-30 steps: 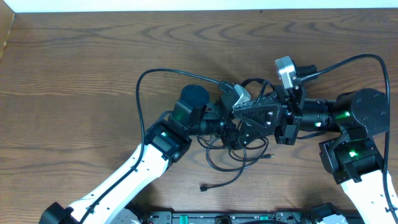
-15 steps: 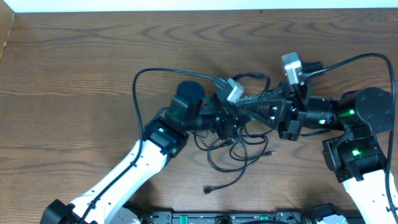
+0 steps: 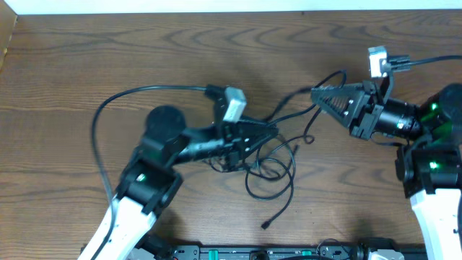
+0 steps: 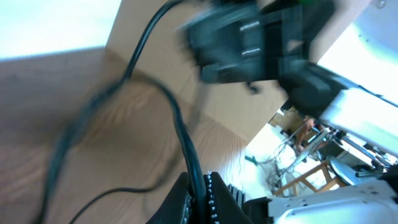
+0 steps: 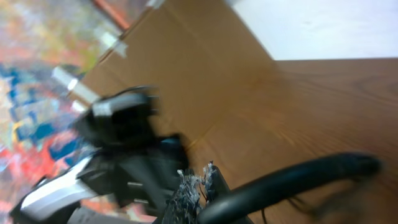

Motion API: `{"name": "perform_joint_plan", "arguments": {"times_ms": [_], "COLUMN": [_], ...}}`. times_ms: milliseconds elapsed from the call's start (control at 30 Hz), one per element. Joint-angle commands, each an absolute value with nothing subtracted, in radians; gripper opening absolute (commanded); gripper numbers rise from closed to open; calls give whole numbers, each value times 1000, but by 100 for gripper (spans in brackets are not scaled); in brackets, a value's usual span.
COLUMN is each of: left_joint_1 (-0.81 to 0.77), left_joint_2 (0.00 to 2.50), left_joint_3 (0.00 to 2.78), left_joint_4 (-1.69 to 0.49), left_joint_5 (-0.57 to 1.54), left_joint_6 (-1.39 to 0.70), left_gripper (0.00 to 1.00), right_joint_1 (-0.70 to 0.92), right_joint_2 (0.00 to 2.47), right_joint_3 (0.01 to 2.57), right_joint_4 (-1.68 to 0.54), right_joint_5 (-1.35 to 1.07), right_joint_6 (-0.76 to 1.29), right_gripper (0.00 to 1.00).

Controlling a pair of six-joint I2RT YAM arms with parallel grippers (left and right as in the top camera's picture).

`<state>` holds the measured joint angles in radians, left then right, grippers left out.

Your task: Untangle cables

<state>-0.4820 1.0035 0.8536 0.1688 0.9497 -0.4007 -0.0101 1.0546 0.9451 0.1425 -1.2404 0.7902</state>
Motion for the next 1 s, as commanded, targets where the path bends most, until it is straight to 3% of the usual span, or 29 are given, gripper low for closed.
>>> {"name": "perform_joint_plan", "arguments": {"times_ms": [0, 367, 967], "left_joint_1": [-442, -172, 150], "left_joint_2": [921, 707, 632], "left_joint_3": [870, 870, 870], "left_joint_4": [155, 114, 113], "left_joint_5": [987, 984, 970], "left_joint_6": [-414, -478, -514], "left_gripper": [7, 7, 7], "right_joint_1": [-66, -174, -449], "right_joint_2": [1090, 1196, 1373], "right_joint_3": [955, 955, 955], "right_joint_4": [117, -80, -404], "right_joint_5": [-1241, -1227, -791], "right_joint_6": [720, 524, 271], "right_gripper": [1, 1, 1]}}
